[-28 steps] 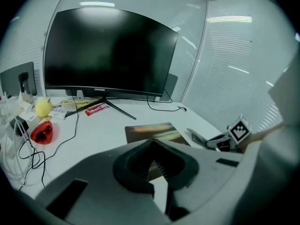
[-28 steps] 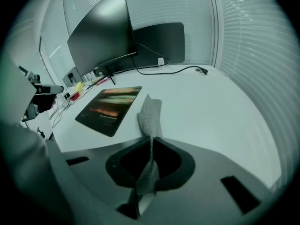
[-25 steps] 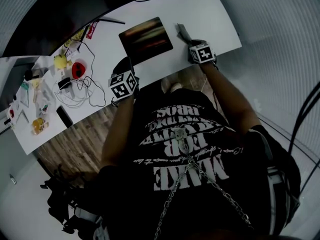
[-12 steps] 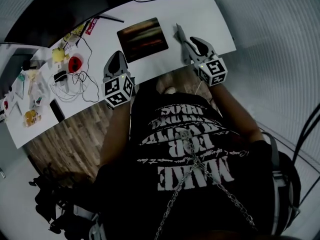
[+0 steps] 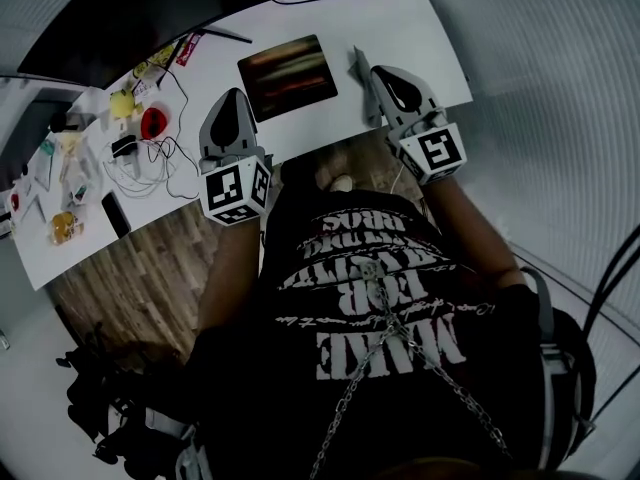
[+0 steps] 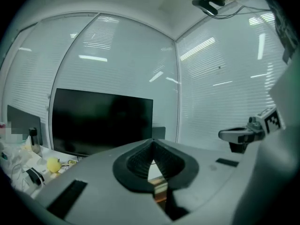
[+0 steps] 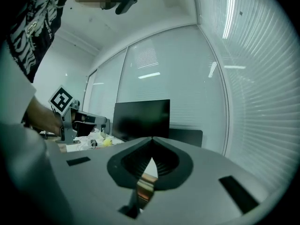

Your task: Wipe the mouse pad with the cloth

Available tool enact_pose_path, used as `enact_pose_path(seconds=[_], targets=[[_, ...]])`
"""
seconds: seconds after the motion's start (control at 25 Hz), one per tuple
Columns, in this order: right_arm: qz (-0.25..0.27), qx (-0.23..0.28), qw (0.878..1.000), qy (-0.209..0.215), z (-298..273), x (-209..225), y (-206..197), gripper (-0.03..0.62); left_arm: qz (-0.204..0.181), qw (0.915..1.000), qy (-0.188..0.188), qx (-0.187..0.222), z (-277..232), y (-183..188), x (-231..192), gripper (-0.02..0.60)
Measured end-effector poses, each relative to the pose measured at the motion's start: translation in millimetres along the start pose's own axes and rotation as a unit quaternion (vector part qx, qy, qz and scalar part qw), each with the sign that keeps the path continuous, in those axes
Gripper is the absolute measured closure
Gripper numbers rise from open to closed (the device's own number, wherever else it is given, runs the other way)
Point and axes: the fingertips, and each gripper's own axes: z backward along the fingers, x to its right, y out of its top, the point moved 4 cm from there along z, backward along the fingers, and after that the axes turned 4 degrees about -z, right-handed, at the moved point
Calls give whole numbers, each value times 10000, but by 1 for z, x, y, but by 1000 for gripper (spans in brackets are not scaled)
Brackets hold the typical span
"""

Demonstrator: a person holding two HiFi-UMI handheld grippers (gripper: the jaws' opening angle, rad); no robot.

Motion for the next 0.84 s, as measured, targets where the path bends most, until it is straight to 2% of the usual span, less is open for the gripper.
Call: enact_pose_path(seconds=[0.28, 0.84], targets=[[-144, -71, 9999, -30, 7, -1, 0, 594, 46, 9999, -25, -130, 7, -7, 4, 575], [-221, -153, 9996, -2, 10, -4, -1, 594, 50, 9999, -95, -118, 7, -5, 8, 577]])
